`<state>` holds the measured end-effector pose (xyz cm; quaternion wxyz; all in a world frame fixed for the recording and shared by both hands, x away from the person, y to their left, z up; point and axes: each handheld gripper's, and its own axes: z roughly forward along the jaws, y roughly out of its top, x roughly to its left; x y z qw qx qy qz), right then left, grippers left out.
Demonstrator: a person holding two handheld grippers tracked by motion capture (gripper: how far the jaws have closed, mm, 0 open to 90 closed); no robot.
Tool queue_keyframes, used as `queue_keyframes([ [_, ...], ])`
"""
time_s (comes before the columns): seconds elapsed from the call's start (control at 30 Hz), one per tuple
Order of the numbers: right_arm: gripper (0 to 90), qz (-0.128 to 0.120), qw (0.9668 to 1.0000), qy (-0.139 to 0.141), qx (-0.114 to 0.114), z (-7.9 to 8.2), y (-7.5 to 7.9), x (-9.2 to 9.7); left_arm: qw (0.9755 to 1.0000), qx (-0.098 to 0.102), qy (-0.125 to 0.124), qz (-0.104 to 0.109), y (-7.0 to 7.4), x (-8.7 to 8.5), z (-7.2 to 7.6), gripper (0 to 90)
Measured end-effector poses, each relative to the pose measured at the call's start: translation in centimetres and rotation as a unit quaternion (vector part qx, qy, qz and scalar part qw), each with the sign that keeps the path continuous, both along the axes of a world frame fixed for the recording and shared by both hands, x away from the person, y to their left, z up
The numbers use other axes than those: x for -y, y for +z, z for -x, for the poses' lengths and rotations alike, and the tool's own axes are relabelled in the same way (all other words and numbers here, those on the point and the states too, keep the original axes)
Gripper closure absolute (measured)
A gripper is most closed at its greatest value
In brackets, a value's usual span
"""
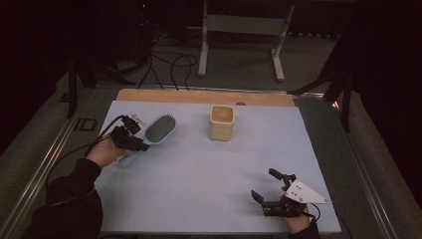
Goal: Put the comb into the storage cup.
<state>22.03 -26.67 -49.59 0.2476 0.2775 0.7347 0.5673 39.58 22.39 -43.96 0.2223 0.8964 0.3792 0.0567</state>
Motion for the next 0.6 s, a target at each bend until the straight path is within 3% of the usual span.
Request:
queue_keyframes([
  [0.4, 8.0, -0.001, 1.0, -0.003, 0.002, 0.0, 0.1, 0.0, 0.9994, 0.019, -0.008, 0.027, 1.1, 0.1, 0.5, 70.6],
  [0.6, 8.0, -0.001, 1.0, -0.004, 0.003, 0.0, 0.1, 0.0, 0.9963, 0.034, -0.022, 0.075, 1.9, -0.3, 0.8, 70.6],
])
